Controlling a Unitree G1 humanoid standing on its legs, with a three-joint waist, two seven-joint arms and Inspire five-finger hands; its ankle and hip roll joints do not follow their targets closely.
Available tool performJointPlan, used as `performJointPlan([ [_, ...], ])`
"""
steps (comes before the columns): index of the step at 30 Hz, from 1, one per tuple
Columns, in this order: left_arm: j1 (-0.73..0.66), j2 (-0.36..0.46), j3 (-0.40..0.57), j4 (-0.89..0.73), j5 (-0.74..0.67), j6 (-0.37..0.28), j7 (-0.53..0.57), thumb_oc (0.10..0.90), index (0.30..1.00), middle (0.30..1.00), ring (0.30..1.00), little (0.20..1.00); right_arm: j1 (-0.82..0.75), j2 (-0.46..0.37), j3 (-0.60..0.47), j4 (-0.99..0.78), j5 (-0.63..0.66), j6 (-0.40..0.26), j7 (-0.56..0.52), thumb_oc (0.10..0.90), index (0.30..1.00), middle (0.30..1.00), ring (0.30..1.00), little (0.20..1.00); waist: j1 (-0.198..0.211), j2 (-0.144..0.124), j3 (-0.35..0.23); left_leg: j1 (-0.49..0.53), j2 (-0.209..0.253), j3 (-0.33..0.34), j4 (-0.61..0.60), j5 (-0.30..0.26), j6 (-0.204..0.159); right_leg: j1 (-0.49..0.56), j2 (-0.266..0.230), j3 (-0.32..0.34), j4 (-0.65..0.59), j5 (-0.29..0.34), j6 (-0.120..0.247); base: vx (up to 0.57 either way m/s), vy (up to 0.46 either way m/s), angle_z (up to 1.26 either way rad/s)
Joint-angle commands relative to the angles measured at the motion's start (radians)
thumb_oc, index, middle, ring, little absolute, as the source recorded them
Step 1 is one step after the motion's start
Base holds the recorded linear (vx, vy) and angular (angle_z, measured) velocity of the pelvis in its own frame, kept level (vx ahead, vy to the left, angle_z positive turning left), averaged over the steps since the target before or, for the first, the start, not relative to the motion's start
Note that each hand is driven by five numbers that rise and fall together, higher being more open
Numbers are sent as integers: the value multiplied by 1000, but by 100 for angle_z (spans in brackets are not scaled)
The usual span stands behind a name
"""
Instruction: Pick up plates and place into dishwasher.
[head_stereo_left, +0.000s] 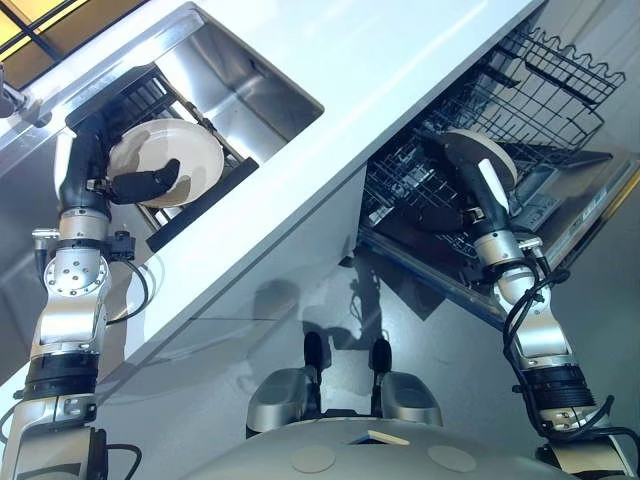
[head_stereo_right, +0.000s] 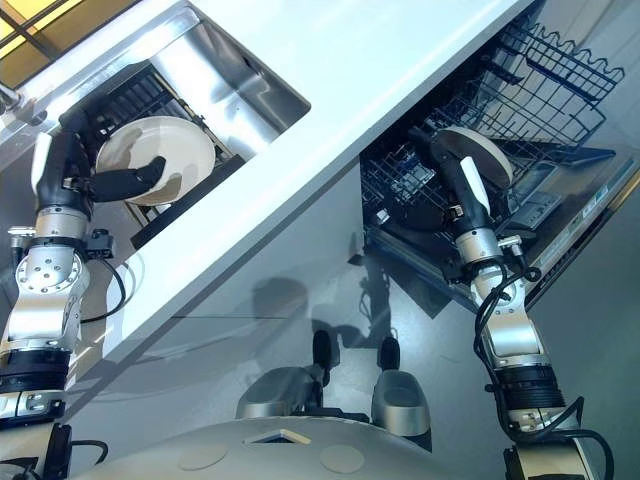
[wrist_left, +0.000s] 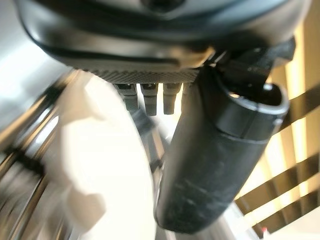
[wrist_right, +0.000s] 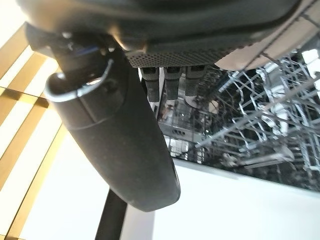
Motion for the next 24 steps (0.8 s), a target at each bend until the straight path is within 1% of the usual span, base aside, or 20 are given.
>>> performJointPlan([
  [1, -46, 50, -7, 76, -42, -13, 15, 800, 900, 900, 900, 900, 1, -12, 33, -112, 41, -68, -9, 800, 900, 900, 900, 900, -9, 14, -147, -13, -95, 21, 87, -171, 69, -118, -7, -9, 178, -123, 71, -18, 72, -6],
  [3, -61, 60, -21, 123, -2, -15, 47, 800, 900, 900, 900, 900, -10, -20, 46, -104, 44, -66, -10, 800, 900, 900, 900, 900, -11, 16, -137, -20, -97, 25, 91, -171, 70, -133, -10, -4, 185, -118, 76, -29, 84, -9],
  [6, -89, 89, -31, 171, 44, 9, 94, 800, 900, 900, 900, 900, -29, -40, 56, -95, 58, -55, -7, 800, 900, 900, 900, 900, -14, 17, -123, -31, -100, 27, 95, -170, 72, -149, -12, 4, 189, -111, 80, -26, 77, -16],
  [8, -101, 111, -32, 200, 65, 11, 119, 800, 900, 900, 900, 900, -37, -52, 61, -92, 66, -50, -3, 800, 900, 900, 900, 900, -17, 19, -113, -40, -102, 29, 101, -170, 72, -159, -14, 11, 191, -107, 82, -26, 84, -18],
  [10, -122, 138, -33, 238, 90, 14, 168, 800, 900, 900, 900, 900, -44, -66, 67, -84, 70, -49, 1, 800, 900, 900, 900, 900, -21, 20, -100, -53, -103, 33, 108, -169, 72, -171, -15, 18, 194, -103, 83, -18, 94, -14],
  [13, -144, 178, -22, 274, 52, 9, 196, 800, 900, 900, 900, 900, -44, -77, 71, -77, 68, -45, 6, 800, 900, 900, 900, 900, -29, 21, -83, -68, -103, 41, 115, -169, 74, -190, -14, 31, 203, -100, 86, -20, 95, -16],
  [14, -153, 191, -18, 280, 25, 10, 192, 800, 900, 900, 900, 900, -41, -78, 72, -76, 62, -49, 6, 800, 900, 900, 900, 900, -32, 21, -79, -75, -103, 45, 116, -168, 75, -197, -13, 35, 206, -99, 88, -25, 71, -10],
  [15, -163, 201, -13, 282, 24, 18, 189, 800, 900, 900, 900, 900, -38, -80, 70, -76, 60, -50, 5, 800, 900, 900, 900, 900, -34, 21, -75, -80, -102, 49, 117, -167, 76, -203, -13, 38, 209, -98, 89, -31, 57, -9],
  [19, -179, 233, -17, 295, 36, 18, 150, 800, 900, 900, 900, 900, -23, -77, 62, -79, 63, -65, -3, 800, 900, 900, 900, 900, -41, 19, -61, -93, -102, 65, 114, -163, 79, -223, -12, 44, 219, -89, 96, -23, 29, -10],
  [22, -178, 248, -30, 303, 94, 17, 76, 800, 900, 900, 900, 900, -13, -69, 59, -85, 63, -64, -1, 800, 900, 900, 900, 900, -41, 20, -63, -95, -102, 72, 115, -165, 82, -227, -12, 43, 222, -89, 98, 6, 6, -4],
  [23, -175, 263, -39, 300, 135, 2, 60, 800, 900, 900, 900, 900, -8, -69, 60, -87, 60, -69, -3, 800, 900, 900, 900, 900, -40, 21, -63, -96, -102, 73, 118, -165, 81, -225, -13, 41, 222, -91, 99, 0, 0, 0],
  [24, -175, 272, -44, 297, 150, -6, 75, 800, 900, 900, 900, 900, -6, -69, 61, -88, 63, -67, -3, 800, 900, 900, 900, 900, -40, 21, -64, -97, -102, 73, 119, -166, 81, -224, -14, 40, 222, -91, 98, 0, 0, 0],
])
